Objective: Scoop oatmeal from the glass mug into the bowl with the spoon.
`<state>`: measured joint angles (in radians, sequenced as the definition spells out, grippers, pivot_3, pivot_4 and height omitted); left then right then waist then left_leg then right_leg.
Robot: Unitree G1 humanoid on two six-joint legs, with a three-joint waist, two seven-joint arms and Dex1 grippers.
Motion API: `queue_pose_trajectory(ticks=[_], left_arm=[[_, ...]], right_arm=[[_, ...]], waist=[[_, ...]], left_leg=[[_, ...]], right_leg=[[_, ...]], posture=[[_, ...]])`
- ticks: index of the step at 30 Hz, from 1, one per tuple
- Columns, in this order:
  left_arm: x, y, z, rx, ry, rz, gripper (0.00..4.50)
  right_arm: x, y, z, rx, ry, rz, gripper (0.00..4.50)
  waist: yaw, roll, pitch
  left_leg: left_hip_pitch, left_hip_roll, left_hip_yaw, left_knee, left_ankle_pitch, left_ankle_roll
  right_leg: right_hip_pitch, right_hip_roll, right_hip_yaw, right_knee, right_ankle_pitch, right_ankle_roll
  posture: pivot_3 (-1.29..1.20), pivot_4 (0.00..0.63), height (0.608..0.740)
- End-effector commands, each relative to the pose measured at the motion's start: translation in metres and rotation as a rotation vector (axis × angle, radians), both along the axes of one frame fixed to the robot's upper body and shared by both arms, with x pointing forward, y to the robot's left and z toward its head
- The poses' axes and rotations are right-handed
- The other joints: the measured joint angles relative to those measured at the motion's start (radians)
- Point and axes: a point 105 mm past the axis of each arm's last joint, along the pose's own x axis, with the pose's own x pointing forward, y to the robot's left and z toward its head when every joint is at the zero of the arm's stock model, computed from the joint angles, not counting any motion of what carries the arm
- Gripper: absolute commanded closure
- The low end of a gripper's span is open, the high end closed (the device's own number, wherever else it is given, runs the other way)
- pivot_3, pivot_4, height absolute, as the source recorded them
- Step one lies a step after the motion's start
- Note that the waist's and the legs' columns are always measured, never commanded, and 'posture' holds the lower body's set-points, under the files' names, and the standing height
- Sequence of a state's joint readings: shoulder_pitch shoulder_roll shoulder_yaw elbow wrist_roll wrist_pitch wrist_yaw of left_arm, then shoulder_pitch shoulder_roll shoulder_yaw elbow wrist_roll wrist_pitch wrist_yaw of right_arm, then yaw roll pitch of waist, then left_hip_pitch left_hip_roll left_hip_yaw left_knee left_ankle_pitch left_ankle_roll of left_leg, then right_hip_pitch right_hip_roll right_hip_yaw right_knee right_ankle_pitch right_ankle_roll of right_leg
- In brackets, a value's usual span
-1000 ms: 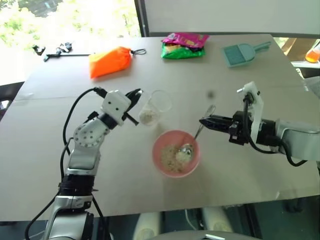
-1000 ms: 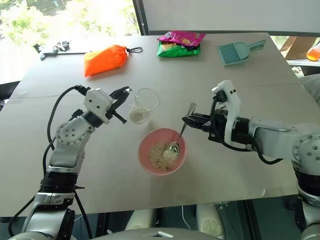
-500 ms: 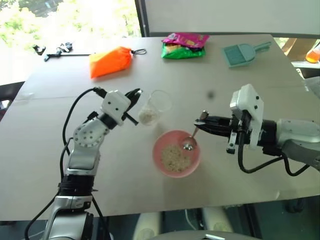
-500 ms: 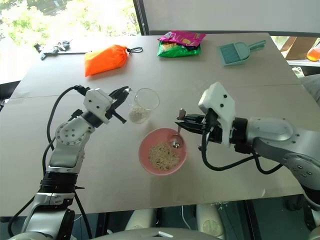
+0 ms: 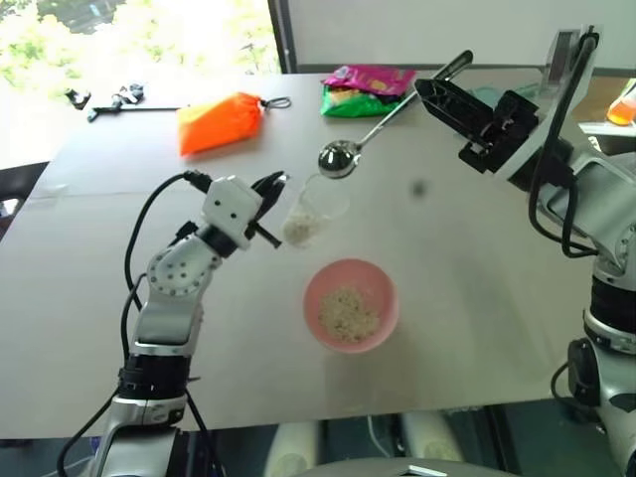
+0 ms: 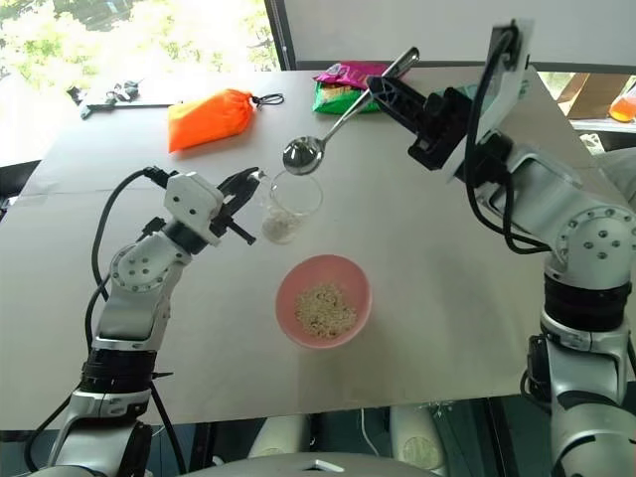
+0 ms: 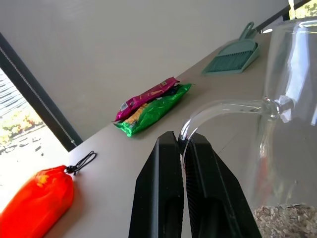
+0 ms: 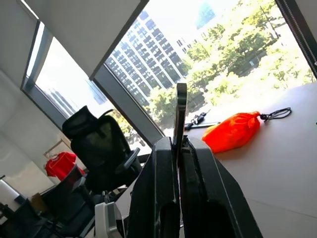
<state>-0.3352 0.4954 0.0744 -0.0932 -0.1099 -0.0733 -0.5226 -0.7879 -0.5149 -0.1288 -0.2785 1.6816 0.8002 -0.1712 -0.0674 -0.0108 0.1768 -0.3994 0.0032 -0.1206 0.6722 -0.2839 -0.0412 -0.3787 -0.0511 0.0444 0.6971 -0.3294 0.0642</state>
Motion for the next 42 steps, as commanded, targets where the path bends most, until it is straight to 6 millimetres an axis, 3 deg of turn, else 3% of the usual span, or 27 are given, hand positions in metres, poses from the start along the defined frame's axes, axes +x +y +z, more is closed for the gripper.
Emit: queue_pose_trajectory(ticks=[1,8,15,16,18,22,24,26,27,30,36,39,42], left_arm=[[-0.005,0.002,0.028,-0.074,-0.08,0.023,4.46],[-0.004,-0.001,0.04,-0.153,-0.08,0.057,4.46],[-0.002,-0.014,0.041,-0.205,-0.056,0.052,4.46],[-0.002,-0.014,0.04,-0.215,-0.051,0.057,4.5],[0.0,-0.012,0.039,-0.235,-0.04,0.075,4.5],[0.005,-0.002,0.033,-0.32,0.013,0.12,4.5],[0.007,0.008,0.024,-0.419,0.057,0.134,4.5],[0.006,0.02,0.013,-0.501,0.089,0.151,4.5],[0.005,0.027,0.01,-0.521,0.091,0.173,4.5],[-0.001,0.047,0.007,-0.597,0.08,0.219,4.5],[-0.008,0.081,-0.008,-0.556,0.019,0.34,4.5],[-0.004,0.094,-0.017,-0.544,-0.007,0.392,4.5],[-0.001,0.103,-0.026,-0.518,-0.041,0.455,4.5]], right_arm=[[-0.003,0.004,0.008,0.0,-0.04,0.005,4.5],[0.003,0.018,-0.003,-0.114,-0.09,-0.012,4.5],[0.008,0.06,-0.025,-0.297,-0.216,0.044,4.5],[0.01,0.064,-0.024,-0.283,-0.218,0.053,3.82],[0.011,0.067,-0.022,-0.264,-0.228,0.072,3.17],[0.007,0.067,-0.023,-0.317,-0.309,0.09,1.3],[0.004,0.051,-0.016,-0.303,-0.372,0.044,0.39],[-0.001,0.029,-0.008,-0.248,-0.452,0.002,0.39],[0.001,0.017,-0.014,-0.309,-0.488,-0.063,0.39],[0.002,-0.015,-0.04,-0.497,-0.526,-0.159,0.39],[0.013,-0.089,-0.099,-0.756,-0.461,-0.404,0.39],[0.014,-0.11,-0.12,-0.79,-0.418,-0.474,0.39],[0.01,-0.114,-0.133,-0.78,-0.413,-0.481,0.39]], waist=[[0.0,0.0,0.0],[-0.003,0.0,0.0],[-0.004,0.0,0.0],[-0.003,0.0,0.0],[-0.001,0.0,0.0],[0.0,0.0,0.0],[-0.001,0.0,0.0],[0.001,0.0,0.0],[0.003,0.0,0.0],[0.007,0.0,0.0],[0.011,-0.001,0.0],[0.015,-0.001,0.0],[0.016,-0.001,0.0]], left_leg=[[0.0,0.0,0.0,0.0,0.0,0.0],[0.0,0.0,0.0,0.0,0.0,0.0],[0.001,0.0,0.0,0.0,0.0,0.0],[0.001,0.0,0.0,0.0,0.0,0.0],[0.001,0.0,0.0,0.0,0.0,0.0],[0.0,0.0,0.0,0.0,0.0,0.0],[0.0,0.0,0.0,0.0,0.0,0.0],[0.0,0.0,-0.001,0.0,0.0,0.0],[0.0,0.0,-0.001,0.0,0.0,0.0],[0.0,-0.001,0.0,-0.001,0.0,0.0],[0.001,0.0,0.001,0.0,0.0,0.0],[0.003,-0.001,0.002,0.001,0.0,0.0],[0.004,0.0,0.003,0.001,0.0,0.0]], right_leg=[[0.0,0.0,0.0,0.0,0.0,0.0],[0.0,0.0,0.0,0.0,0.0,0.0],[-0.001,0.001,0.0,0.001,0.0,0.0],[-0.001,0.001,0.0,0.001,0.0,0.0],[-0.001,0.001,0.0,0.001,0.0,0.0],[-0.001,0.0,0.0,0.0,0.0,0.0],[-0.001,0.0,0.0,0.0,0.0,0.0],[-0.001,0.0,0.0,0.0,0.0,0.0],[-0.001,0.0,0.0,0.0,0.0,0.0],[-0.001,-0.001,0.0,-0.001,0.0,0.0],[0.0,-0.001,0.0,0.001,0.0,0.0],[0.001,-0.001,0.001,0.001,0.0,0.0],[0.001,0.0,0.002,0.001,0.0,0.0]], posture=[[0.0,0.15,0.74],[0.0,0.15,0.74],[0.0,0.15,0.74],[0.0,0.15,0.74],[0.0,0.15,0.74],[0.0,0.15,0.74],[0.0,0.15,0.74],[0.0,0.15,0.74],[0.0,0.15,0.74],[0.0,0.15,0.74],[0.0,0.15,0.74],[0.0,0.15,0.74],[0.0,0.15,0.74]])
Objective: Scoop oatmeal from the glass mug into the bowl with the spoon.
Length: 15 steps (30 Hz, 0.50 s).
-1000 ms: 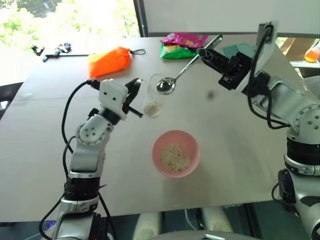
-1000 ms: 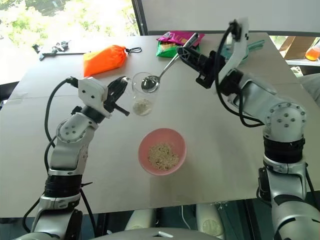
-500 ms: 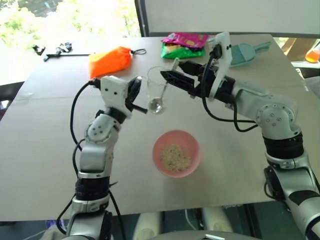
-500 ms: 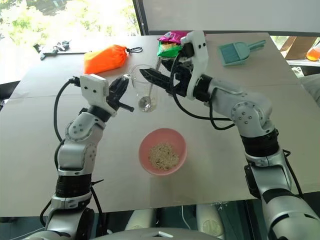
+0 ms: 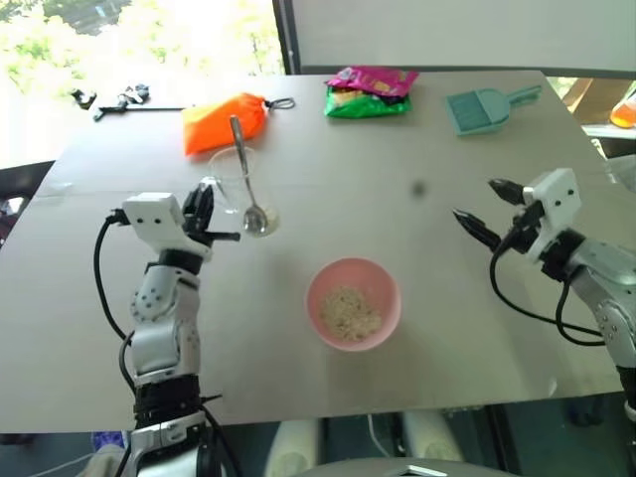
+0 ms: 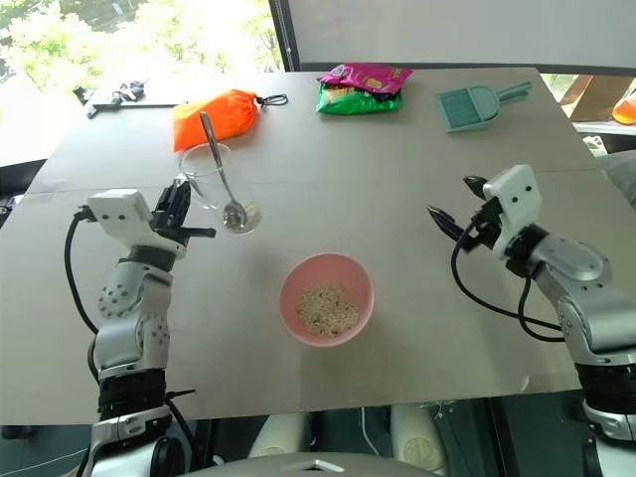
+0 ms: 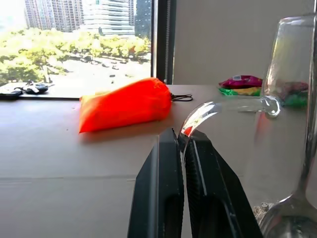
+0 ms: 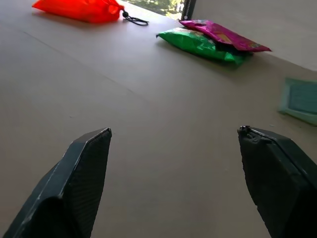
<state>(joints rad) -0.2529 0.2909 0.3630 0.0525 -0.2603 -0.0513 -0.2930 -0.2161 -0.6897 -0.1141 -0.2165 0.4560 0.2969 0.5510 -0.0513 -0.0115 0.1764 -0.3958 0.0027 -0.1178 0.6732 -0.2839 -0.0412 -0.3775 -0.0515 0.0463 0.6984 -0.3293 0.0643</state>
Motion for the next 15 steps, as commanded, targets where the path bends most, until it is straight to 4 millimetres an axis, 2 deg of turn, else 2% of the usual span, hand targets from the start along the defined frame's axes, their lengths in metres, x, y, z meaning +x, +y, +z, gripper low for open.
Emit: queue_pose_trajectory(ticks=[1,5,8,11,15], left_arm=[[-0.002,0.011,0.01,0.053,-0.087,0.08,4.5],[0.0,0.01,0.001,0.049,-0.085,0.098,4.5],[0.0,0.012,0.001,0.052,-0.088,0.118,4.5],[0.001,0.016,0.002,0.058,-0.085,0.129,4.5],[0.002,0.023,0.005,0.062,-0.092,0.148,4.5]], right_arm=[[-0.01,0.003,0.009,0.005,-0.088,0.042,0.39],[-0.046,0.044,0.013,0.094,-0.077,0.356,0.39],[-0.071,0.065,0.021,0.127,-0.07,0.555,0.39],[-0.084,0.069,0.029,0.108,-0.063,0.685,0.39],[-0.088,0.064,0.033,0.049,-0.054,0.742,0.39]], waist=[[0.0,0.0,0.0],[0.006,0.0,0.0],[0.006,0.0,0.0],[0.01,0.0,0.0],[0.01,0.0,0.0]], left_leg=[[0.0,0.0,0.0,0.0,0.0,0.0],[0.0,0.0,-0.001,-0.001,0.0,0.0],[0.0,0.0,0.0,-0.001,0.0,0.0],[0.001,0.0,-0.002,0.001,0.0,0.0],[0.001,0.0,-0.003,0.001,0.0,0.0]], right_leg=[[0.0,0.0,0.0,0.0,0.0,0.0],[0.0,0.0,0.0,0.0,0.0,0.0],[0.0,0.0,0.0,-0.001,0.0,0.0],[0.002,0.0,-0.001,-0.001,0.0,0.0],[0.002,0.0,-0.002,0.0,0.0,0.0]], posture=[[0.0,0.15,0.74],[0.0,0.15,0.74],[0.0,0.15,0.74],[0.0,0.15,0.74],[0.0,0.15,0.74]])
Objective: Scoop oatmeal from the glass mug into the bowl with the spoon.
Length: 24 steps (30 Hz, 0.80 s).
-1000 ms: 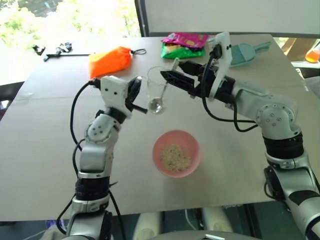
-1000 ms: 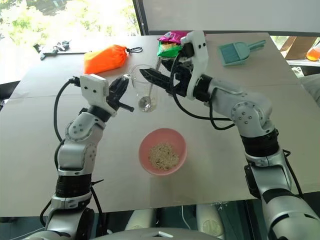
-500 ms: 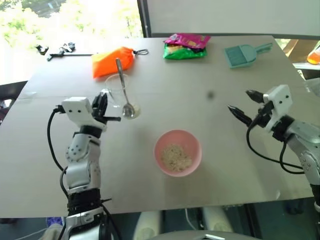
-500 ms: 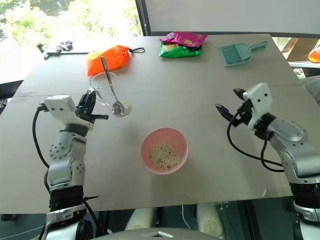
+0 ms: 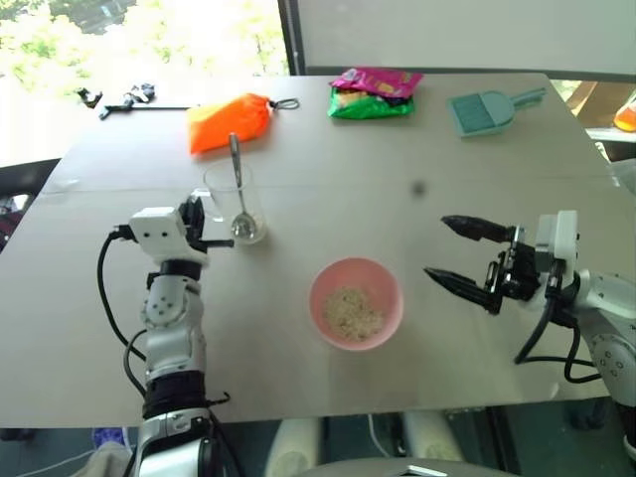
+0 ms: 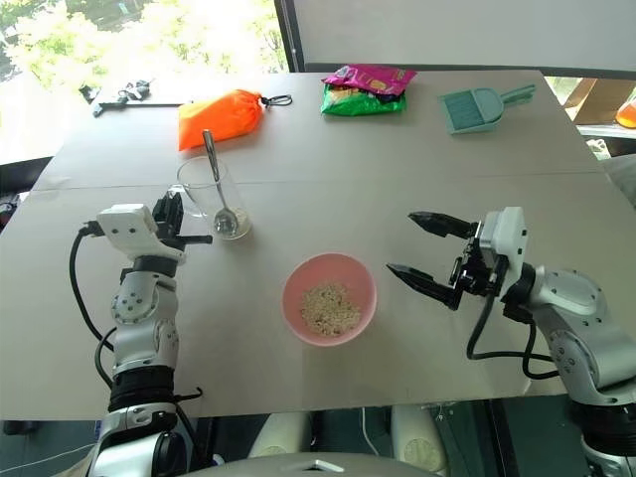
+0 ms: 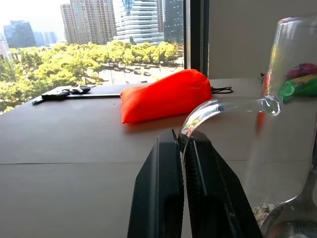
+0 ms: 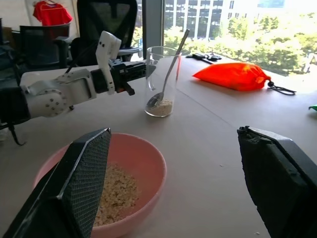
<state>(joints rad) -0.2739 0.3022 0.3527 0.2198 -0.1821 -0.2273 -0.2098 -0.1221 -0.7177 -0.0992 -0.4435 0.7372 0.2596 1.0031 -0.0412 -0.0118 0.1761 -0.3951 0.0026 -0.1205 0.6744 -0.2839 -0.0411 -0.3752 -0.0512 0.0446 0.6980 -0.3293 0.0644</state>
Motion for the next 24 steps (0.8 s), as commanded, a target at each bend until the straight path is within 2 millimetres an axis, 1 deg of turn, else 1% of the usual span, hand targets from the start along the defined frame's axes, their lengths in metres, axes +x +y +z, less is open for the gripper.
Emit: queue_pose_trajectory(ticks=[1,8,12,14,15,16,19,21,23,24], left_arm=[[-0.002,0.009,0.019,0.011,-0.078,0.031,4.5],[0.002,0.012,0.015,-0.031,-0.071,0.046,4.5],[0.004,0.013,0.006,-0.066,-0.048,0.039,4.5],[0.004,0.013,0.005,-0.068,-0.048,0.036,3.8],[0.003,0.012,0.006,-0.067,-0.05,0.034,3.63],[0.002,0.012,0.006,-0.066,-0.053,0.033,3.13],[-0.003,0.013,0.008,-0.071,-0.063,0.032,2.0],[-0.009,0.014,0.01,-0.074,-0.068,0.041,0.99],[-0.016,0.016,0.01,-0.075,-0.064,0.049,0.21],[-0.018,0.017,0.01,-0.077,-0.06,0.048,0.03]], right_arm=[[-0.007,-0.004,0.016,-0.022,-0.061,0.051,0.39],[0.005,-0.012,0.025,-0.054,-0.124,-0.017,0.39],[0.007,-0.017,0.023,-0.068,-0.125,-0.045,0.39],[0.008,-0.02,0.021,-0.079,-0.127,-0.064,0.33],[0.008,-0.023,0.02,-0.083,-0.126,-0.071,0.33],[0.008,-0.025,0.021,-0.082,-0.124,-0.08,0.33],[0.006,-0.031,0.021,-0.091,-0.114,-0.1,0.33],[0.005,-0.033,0.023,-0.099,-0.112,-0.115,0.33],[0.006,-0.035,0.024,-0.102,-0.111,-0.133,0.33],[0.006,-0.035,0.024,-0.105,-0.11,-0.14,0.33]], waist=[[0.0,0.0,0.0],[0.0,0.0,0.0],[0.001,0.0,0.0],[0.001,0.0,0.0],[0.001,0.0,0.0],[0.001,0.0,0.0],[0.001,0.0,0.0],[0.0,0.0,0.0],[0.0,0.0,0.0],[0.0,0.0,0.0]], left_leg=[[0.0,0.0,0.0,0.0,0.0,0.0],[0.0,0.0,-0.001,0.0,0.0,0.0],[0.0,0.0,-0.001,0.0,0.0,0.0],[0.0,0.0,0.0,0.0,0.0,0.0],[0.0,0.0,0.0,0.0,0.0,0.0],[0.0,0.0,0.0,0.0,0.0,0.0],[0.0,0.0,0.0,0.0,0.0,0.0],[0.0,0.0,0.0,0.0,0.0,0.0],[0.0,0.0,0.0,0.0,0.0,0.0],[0.0,0.0,0.0,0.0,0.0,0.0]], right_leg=[[0.0,0.0,0.0,0.0,0.0,0.0],[0.0,0.0,-0.001,0.0,0.0,0.0],[0.0,0.0,-0.001,0.0,0.0,0.0],[0.0,0.0,0.0,0.0,0.0,0.0],[0.0,0.0,0.0,0.0,0.0,0.0],[0.0,0.0,0.0,0.0,0.0,0.0],[0.0,0.0,0.0,0.0,0.0,0.0],[0.0,0.0,0.0,0.0,0.0,0.0],[0.0,0.0,0.0,0.0,0.0,0.0],[0.0,0.0,0.0,0.0,0.0,0.0]], posture=[[0.0,0.15,0.74],[0.0,0.15,0.74],[0.0,0.15,0.74],[0.0,0.15,0.74],[0.0,0.15,0.74],[0.0,0.15,0.74],[0.0,0.15,0.74],[0.0,0.15,0.74],[0.0,0.15,0.74],[0.0,0.15,0.74]])
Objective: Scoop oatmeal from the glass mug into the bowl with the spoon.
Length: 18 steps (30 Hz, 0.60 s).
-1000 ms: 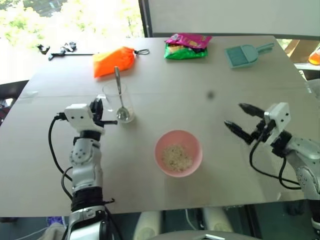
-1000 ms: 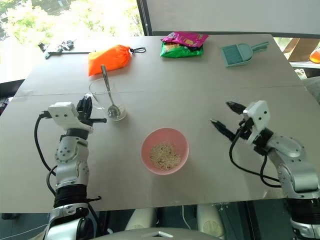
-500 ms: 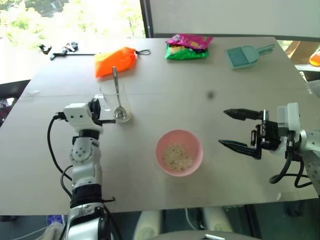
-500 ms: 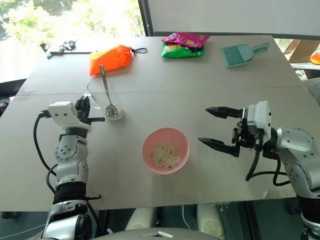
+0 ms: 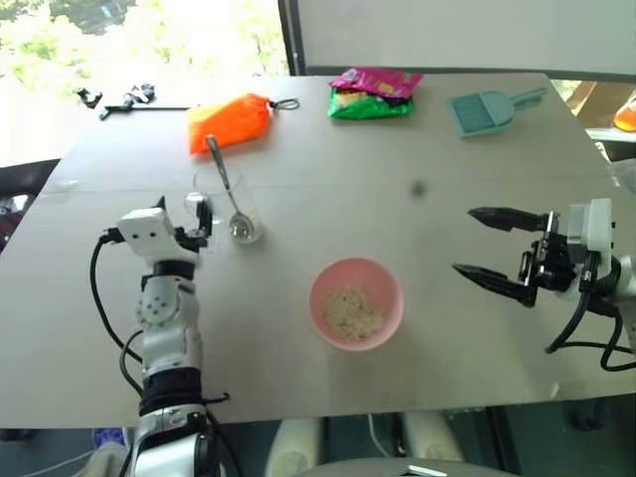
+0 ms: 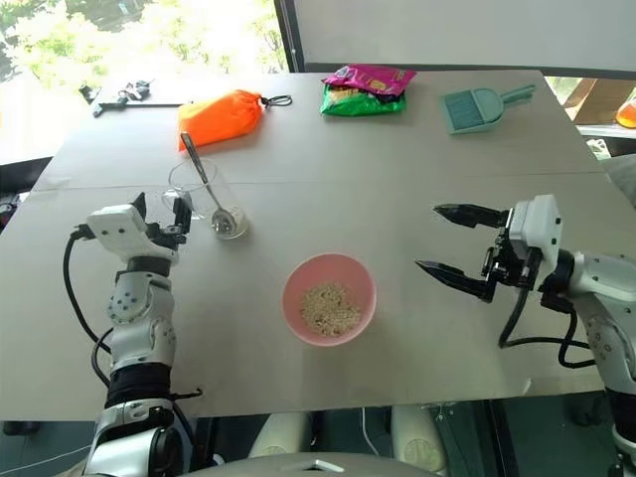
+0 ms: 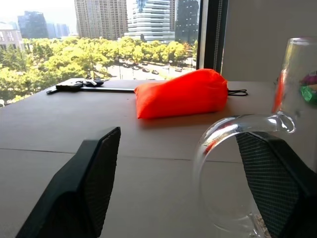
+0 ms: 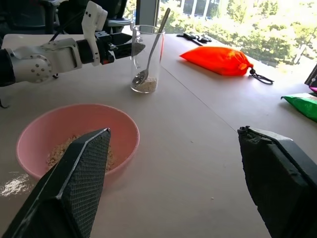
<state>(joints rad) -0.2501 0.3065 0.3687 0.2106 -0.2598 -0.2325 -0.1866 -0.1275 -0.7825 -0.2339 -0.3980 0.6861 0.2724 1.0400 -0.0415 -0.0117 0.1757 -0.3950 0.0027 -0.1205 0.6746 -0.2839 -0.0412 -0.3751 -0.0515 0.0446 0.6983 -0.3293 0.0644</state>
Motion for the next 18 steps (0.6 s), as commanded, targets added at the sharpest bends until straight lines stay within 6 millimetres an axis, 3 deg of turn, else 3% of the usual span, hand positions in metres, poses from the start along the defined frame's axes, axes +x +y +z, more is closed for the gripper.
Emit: queue_pose_trajectory(ticks=[1,8,12,16,18], left_arm=[[-0.013,0.005,0.011,0.004,-0.03,0.016,0.03],[-0.048,0.002,0.002,0.041,0.073,-0.043,0.03],[-0.077,-0.015,-0.009,0.073,0.209,-0.203,0.03],[-0.108,-0.014,-0.008,0.063,0.315,-0.319,0.03],[-0.116,-0.013,-0.009,0.063,0.353,-0.366,0.03]], right_arm=[[-0.004,-0.003,0.012,-0.017,-0.051,-0.025,0.33],[0.008,-0.03,-0.014,-0.107,0.035,-0.208,0.33],[0.003,-0.065,-0.039,-0.191,0.118,-0.367,0.33],[-0.012,-0.101,-0.054,-0.21,0.196,-0.505,0.33],[-0.013,-0.109,-0.057,-0.202,0.212,-0.544,0.33]], waist=[[0.001,0.0,0.0],[0.003,0.0,0.0],[0.008,0.0,0.0],[0.012,0.0,-0.001],[0.011,0.001,0.0]], left_leg=[[0.0,0.0,0.0,0.0,0.0,0.0],[0.0,0.0,0.001,-0.001,0.0,0.0],[0.0,0.0,0.0,-0.001,-0.001,0.001],[0.0,0.001,0.001,-0.001,-0.002,0.004],[0.003,0.001,0.002,-0.003,-0.003,0.005]], right_leg=[[0.0,0.0,0.0,0.0,0.0,0.0],[0.0,0.0,0.001,-0.001,0.0,0.0],[0.0,0.0,0.0,-0.001,0.0,0.0],[0.001,0.0,0.001,-0.001,0.0,0.0],[0.002,0.0,0.002,-0.001,0.0,0.0]], posture=[[0.0,0.15,0.74],[0.0,0.15,0.74],[0.0,0.15,0.74],[0.0,0.15,0.74],[0.0,0.15,0.74]])
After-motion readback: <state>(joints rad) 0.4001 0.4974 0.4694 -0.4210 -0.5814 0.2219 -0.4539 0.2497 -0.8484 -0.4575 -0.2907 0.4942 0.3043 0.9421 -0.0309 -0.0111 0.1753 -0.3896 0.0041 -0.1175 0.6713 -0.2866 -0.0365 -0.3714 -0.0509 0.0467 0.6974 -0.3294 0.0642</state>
